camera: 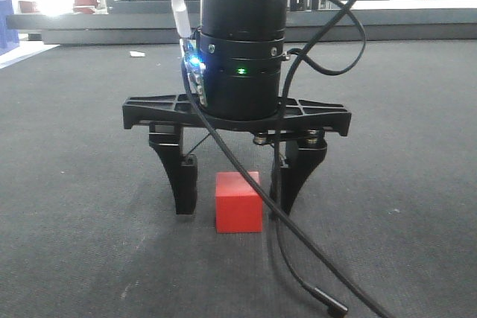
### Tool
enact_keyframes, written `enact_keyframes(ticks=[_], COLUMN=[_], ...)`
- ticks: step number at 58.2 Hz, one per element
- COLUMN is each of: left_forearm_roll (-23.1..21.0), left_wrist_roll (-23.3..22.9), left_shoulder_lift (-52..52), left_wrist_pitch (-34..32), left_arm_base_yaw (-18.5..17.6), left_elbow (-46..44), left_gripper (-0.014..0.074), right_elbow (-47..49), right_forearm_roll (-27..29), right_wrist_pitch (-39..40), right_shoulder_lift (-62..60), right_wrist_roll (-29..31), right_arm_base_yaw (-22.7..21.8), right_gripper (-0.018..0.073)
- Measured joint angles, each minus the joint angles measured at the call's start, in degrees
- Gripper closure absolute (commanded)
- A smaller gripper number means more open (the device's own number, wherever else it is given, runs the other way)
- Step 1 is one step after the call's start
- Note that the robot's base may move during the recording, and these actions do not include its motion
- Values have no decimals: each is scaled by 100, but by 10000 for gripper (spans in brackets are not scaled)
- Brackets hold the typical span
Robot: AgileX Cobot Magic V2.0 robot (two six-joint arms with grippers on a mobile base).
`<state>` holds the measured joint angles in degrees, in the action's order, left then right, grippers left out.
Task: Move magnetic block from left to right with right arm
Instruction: 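Close the right gripper on the red cube and lift it, then raise the held cube with the right arm out of view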
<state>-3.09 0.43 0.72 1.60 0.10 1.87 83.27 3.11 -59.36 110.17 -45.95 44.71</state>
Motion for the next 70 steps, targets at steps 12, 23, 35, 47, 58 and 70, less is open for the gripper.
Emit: enact_keyframes(ticks=[12,23,35,47,58,70], left_forearm_roll=[0,0,0,0,0,0], left_wrist_roll=[0,0,0,0,0,0], left_shoulder_lift=[0,0,0,0,0,0], left_wrist_pitch=[0,0,0,0,0,0], left_arm_base_yaw=[0,0,0,0,0,0], left_elbow=[0,0,0,0,0,0], left_gripper=[722,722,722,722,722,722], right_elbow=[0,0,0,0,-227,-1260], right_forearm_roll=[-63,-99,-99,-99,-99,-99], right_wrist_pitch=[-121,-124,-134,-294,-470,-188], right_shoulder_lift=[0,0,-53,-561,-1156,-2081], right_wrist_roll=[-2,-13,-13,633,1566,2212], right_arm_base_yaw=[0,55,88,85,-248,-952], right_gripper=[185,190,193,199,199,199])
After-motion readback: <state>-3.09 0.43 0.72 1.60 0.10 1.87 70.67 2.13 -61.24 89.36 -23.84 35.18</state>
